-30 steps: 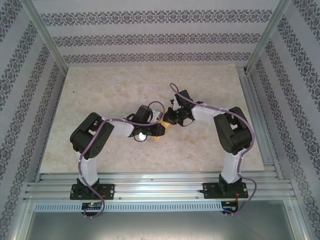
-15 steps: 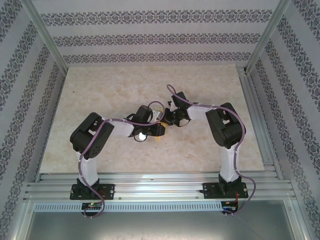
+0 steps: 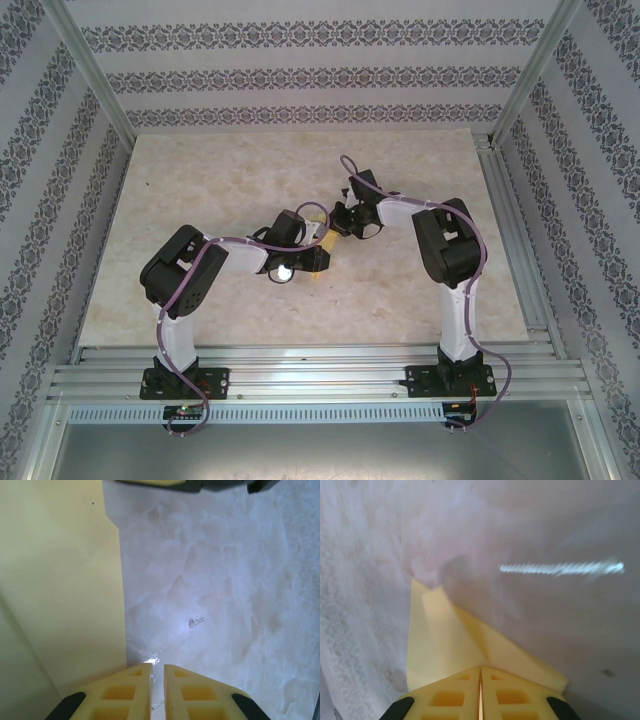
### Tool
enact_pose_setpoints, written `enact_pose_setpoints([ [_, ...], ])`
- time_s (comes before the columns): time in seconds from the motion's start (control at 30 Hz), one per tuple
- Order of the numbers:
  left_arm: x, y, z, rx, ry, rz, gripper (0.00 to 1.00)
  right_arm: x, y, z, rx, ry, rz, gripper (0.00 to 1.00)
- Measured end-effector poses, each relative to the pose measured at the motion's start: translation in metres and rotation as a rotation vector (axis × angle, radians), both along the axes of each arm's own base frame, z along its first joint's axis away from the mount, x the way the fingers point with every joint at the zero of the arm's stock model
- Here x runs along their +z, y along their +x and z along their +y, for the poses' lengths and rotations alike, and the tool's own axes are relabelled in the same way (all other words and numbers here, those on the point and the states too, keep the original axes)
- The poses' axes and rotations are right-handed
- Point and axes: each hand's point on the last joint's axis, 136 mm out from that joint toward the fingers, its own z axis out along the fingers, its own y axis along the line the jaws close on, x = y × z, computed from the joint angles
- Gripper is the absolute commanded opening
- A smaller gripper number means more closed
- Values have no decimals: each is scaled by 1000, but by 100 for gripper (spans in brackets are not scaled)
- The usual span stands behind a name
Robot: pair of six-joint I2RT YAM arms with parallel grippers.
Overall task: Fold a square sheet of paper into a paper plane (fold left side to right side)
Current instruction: Fourth fold the wing at the center of the table.
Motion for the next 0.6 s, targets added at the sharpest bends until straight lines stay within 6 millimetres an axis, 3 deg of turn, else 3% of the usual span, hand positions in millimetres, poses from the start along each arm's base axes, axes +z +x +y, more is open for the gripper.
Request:
enact_pose_setpoints([
  [0.2,0,0,0,0,0,0,15,2,25,-14,-51,-16,-31,9],
  [0.37,0,0,0,0,0,0,15,10,23,-19,-47,-28,-53,11],
  [0.47,1,0,0,0,0,-1,15,29,12,-27,-47,-25,-71,11],
  [0.6,0,0,0,0,0,1,15,71,-4,-29,-32,7,-137,10],
])
